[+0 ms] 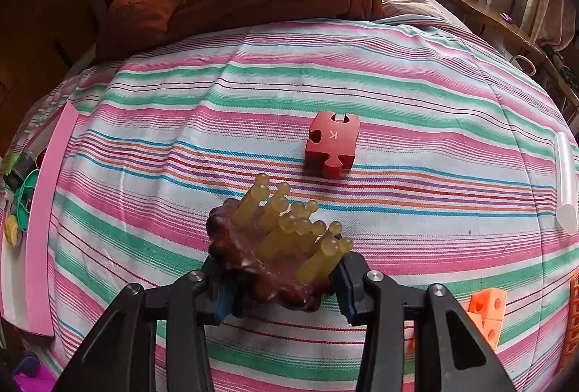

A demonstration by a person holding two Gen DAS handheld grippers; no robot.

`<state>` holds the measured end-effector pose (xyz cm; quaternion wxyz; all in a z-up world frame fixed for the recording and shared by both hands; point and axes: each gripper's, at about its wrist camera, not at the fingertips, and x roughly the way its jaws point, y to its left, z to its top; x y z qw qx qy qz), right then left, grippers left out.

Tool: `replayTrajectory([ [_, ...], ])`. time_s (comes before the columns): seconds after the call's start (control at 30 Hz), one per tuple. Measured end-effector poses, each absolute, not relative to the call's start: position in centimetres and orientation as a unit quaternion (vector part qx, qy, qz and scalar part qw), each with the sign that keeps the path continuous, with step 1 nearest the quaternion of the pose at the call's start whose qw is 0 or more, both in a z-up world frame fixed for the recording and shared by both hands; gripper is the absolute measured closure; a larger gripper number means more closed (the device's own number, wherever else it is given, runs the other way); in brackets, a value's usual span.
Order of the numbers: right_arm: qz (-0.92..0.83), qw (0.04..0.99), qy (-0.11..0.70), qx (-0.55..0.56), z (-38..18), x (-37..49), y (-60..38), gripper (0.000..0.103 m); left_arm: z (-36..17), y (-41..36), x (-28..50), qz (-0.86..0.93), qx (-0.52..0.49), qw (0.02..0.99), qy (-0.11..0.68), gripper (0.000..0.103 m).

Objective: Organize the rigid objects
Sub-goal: 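Release the purple toy in the tray with the left gripper while the right holds the peg toy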

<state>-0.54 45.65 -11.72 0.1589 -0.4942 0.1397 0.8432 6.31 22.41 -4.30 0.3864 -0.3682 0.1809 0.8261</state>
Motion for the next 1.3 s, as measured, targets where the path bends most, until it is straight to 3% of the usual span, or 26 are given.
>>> replayTrajectory([
  [0.77,0.857,0.159,0.116,-0.476,-12.0,-0.2,45.4,0.058,-1.1,17.3,3.8,0.845,-0.376,0.365,0.109,0.062],
  [1.07,0.858,0.16,0.111,-0.476,-12.0,-0.3,45.2,0.058,0.3,9.4,0.2,0.875,-0.38,0.298,0.041,0.062],
  [1.3,0.856,0.164,0.108,-0.478,-11.9,-0.3,45.1,0.058,-1.7,2.6,-2.6,0.877,-0.42,0.231,-0.022,0.062],
])
